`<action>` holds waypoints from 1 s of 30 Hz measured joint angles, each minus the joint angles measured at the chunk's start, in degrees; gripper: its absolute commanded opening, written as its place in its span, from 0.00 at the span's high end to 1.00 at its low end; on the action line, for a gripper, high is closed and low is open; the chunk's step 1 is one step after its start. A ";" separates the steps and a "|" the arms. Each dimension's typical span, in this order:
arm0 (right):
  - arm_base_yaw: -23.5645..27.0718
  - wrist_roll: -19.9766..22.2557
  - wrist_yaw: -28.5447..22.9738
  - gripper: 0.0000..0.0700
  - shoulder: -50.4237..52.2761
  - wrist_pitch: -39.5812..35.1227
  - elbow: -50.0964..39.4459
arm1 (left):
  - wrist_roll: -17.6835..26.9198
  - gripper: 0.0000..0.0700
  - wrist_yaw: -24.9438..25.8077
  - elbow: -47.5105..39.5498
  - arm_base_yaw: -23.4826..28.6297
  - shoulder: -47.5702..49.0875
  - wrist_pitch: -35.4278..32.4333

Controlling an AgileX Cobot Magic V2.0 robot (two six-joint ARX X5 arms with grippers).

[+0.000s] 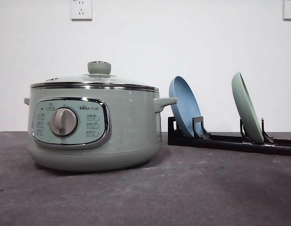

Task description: Transfer potato from steamer to green plate

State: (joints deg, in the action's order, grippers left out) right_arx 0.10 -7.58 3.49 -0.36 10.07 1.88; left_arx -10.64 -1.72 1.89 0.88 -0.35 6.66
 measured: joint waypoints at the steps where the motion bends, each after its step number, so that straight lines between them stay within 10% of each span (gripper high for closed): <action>1: -0.02 -0.56 0.00 0.99 0.00 0.02 0.60 | -0.26 0.99 0.16 0.02 -0.08 -0.12 0.00; 14: -3.15 -11.70 0.61 0.99 -0.31 4.06 10.77 | -9.91 0.99 0.20 10.05 -5.25 -6.47 0.61; 30: -3.28 -10.02 8.82 0.99 -18.76 23.39 39.98 | -6.12 0.99 10.47 42.76 -7.99 -29.19 15.97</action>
State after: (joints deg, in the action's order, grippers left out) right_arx -3.18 -17.60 12.30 -19.12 33.45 41.87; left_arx -16.75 8.74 44.65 -7.11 -29.55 22.63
